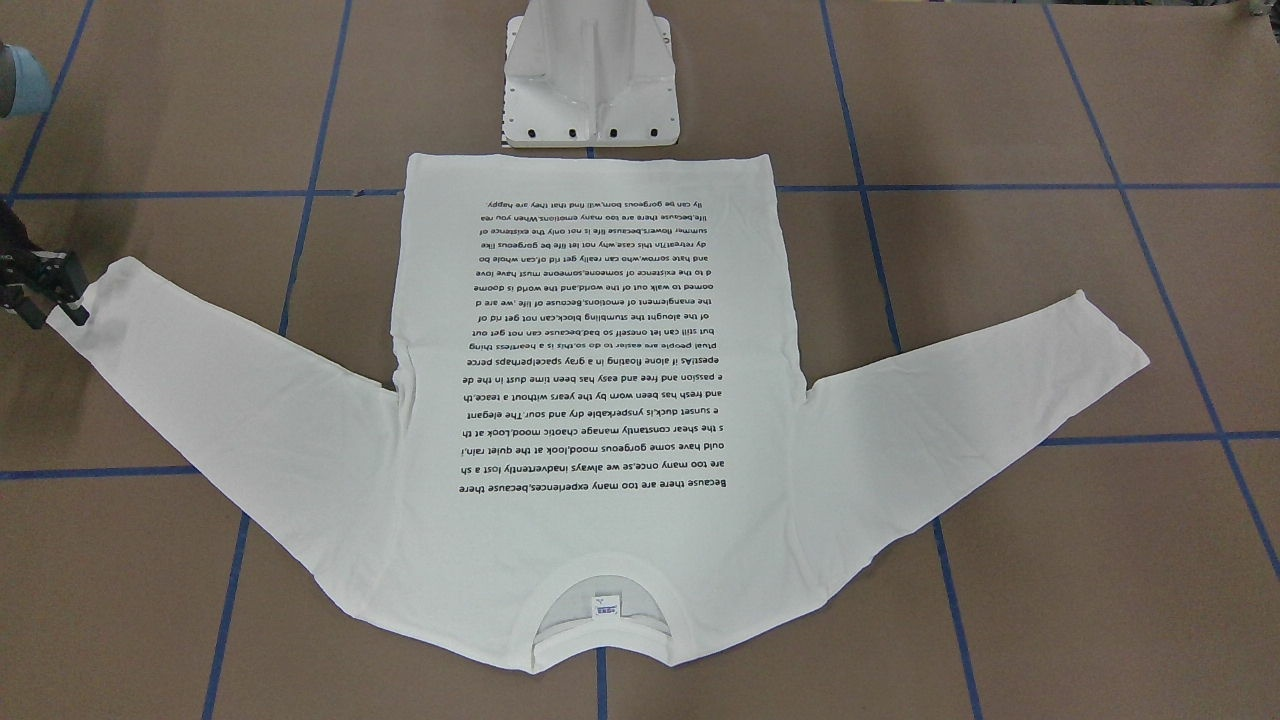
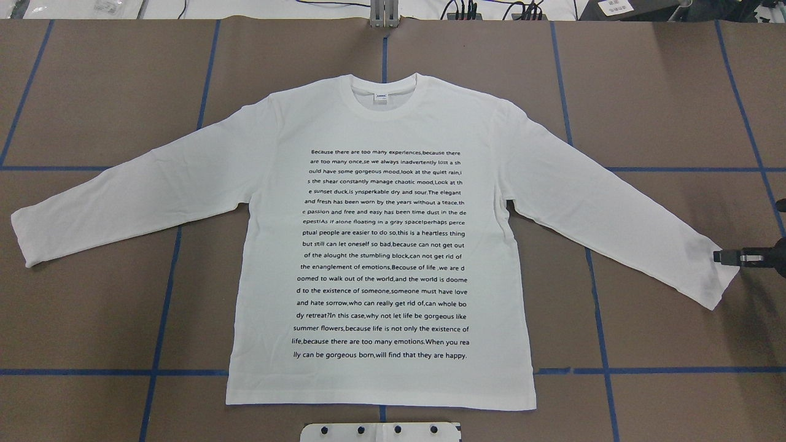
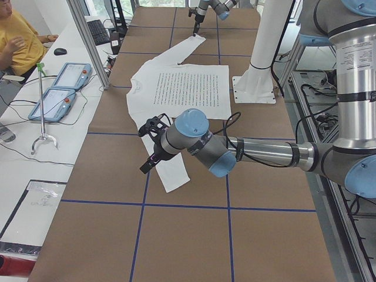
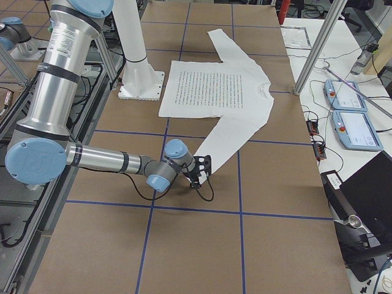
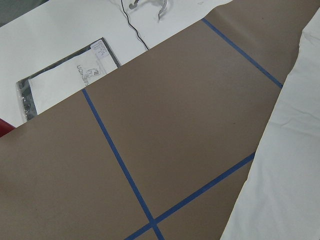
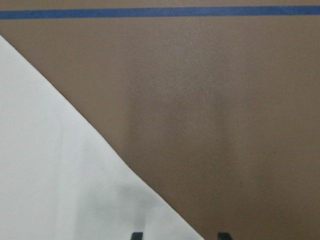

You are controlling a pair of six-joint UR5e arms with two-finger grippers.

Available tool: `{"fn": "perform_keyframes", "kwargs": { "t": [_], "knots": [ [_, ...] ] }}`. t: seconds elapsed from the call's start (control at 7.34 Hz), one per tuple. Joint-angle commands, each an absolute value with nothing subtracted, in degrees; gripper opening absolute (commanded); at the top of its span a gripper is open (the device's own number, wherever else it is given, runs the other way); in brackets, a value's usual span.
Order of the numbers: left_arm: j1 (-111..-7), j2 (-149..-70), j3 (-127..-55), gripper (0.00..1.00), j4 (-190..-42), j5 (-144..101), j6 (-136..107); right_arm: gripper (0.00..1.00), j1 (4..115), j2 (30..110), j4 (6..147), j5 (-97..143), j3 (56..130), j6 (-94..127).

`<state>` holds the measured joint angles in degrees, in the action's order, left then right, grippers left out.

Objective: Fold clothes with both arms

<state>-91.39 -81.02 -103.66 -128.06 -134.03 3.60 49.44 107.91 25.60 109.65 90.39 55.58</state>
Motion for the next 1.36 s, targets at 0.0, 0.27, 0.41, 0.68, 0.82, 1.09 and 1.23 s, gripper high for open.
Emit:
{"fn": "perform_keyframes", "kwargs": {
  "t": [0.0,0.27,0.41,0.68,0.82,1.09,1.23],
  "knots": [
    [-91.41,-80.95,-103.54,1.0,-128.06,-134.03,3.78,0.59,49.22,108.02,25.58,109.6,90.44,55.46],
    [-91.41,-80.95,-103.36,1.0,-128.06,-134.03,3.78,0.43,49.04,108.1,25.58,109.6,90.44,55.46],
    [-91.41,-80.95,-103.45,1.0,-128.06,-134.03,3.87,0.22,49.04,108.11,25.58,109.6,90.44,55.46],
    [-91.41,-81.03,-103.36,1.0,-128.06,-134.03,3.78,0.0,49.22,108.54,25.66,109.77,92.01,55.2],
    [-91.41,-81.04,-103.45,1.0,-128.06,-134.03,3.78,0.0,49.57,109.68,26.27,110.04,94.89,54.93],
    [-91.41,-81.04,-103.27,1.0,-128.06,-134.03,3.78,0.0,53.14,111.45,34.13,114.05,104.1,54.76],
    [-91.41,-81.04,-103.27,1.0,-128.06,-134.03,3.61,0.0,55.87,111.01,44.2,115.3,111.55,54.67]
  ]
}}
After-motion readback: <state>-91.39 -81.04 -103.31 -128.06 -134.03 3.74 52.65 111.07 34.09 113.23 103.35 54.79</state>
